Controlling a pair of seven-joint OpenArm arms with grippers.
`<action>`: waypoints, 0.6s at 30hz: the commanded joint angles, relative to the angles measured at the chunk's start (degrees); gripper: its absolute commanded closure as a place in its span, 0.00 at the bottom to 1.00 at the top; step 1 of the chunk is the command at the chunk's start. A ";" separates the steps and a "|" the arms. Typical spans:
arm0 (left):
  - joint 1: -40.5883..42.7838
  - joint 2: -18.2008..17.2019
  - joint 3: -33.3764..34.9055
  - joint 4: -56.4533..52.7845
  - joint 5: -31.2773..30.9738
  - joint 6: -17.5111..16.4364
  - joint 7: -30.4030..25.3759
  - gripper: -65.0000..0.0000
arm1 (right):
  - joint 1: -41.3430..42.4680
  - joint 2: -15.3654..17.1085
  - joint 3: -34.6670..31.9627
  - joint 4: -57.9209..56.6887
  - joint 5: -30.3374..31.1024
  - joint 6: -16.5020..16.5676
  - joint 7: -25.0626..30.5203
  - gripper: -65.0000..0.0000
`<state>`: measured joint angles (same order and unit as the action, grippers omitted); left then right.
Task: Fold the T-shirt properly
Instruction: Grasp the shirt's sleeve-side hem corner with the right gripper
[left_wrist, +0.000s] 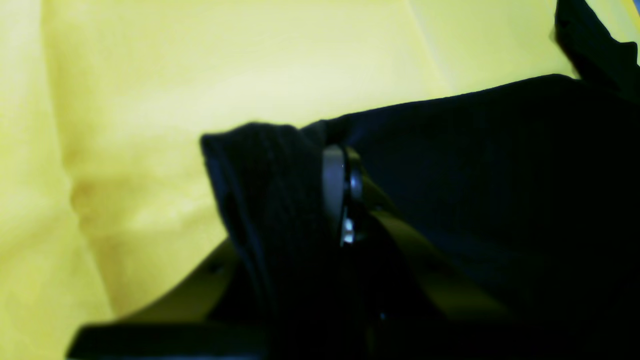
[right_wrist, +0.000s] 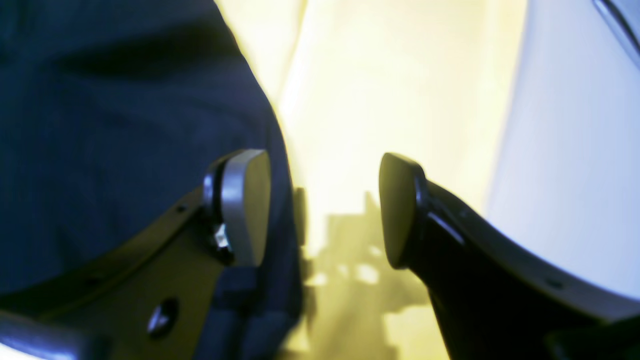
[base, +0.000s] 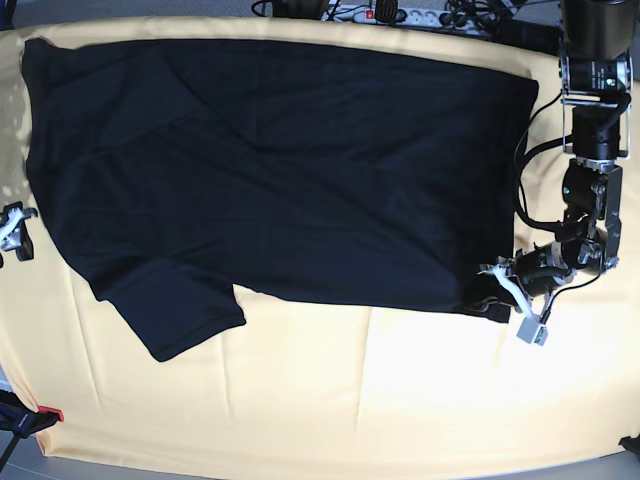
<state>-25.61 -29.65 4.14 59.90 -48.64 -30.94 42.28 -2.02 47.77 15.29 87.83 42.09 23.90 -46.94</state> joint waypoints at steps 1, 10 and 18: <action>-1.70 -1.03 -0.52 0.83 -0.90 -0.37 -0.44 1.00 | 3.04 0.39 0.52 -1.38 0.09 -0.35 1.27 0.44; -1.73 -1.01 -0.52 0.83 -0.92 -0.39 0.17 1.00 | 19.82 -7.37 0.48 -25.40 10.95 6.86 -6.60 0.44; -1.73 -1.05 -0.52 0.83 -0.92 -0.42 0.17 1.00 | 25.49 -7.85 0.48 -37.44 13.42 12.17 -8.44 0.44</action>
<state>-25.58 -29.65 4.10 59.90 -48.60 -30.92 43.51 22.02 38.39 15.31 49.65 54.48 35.64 -56.40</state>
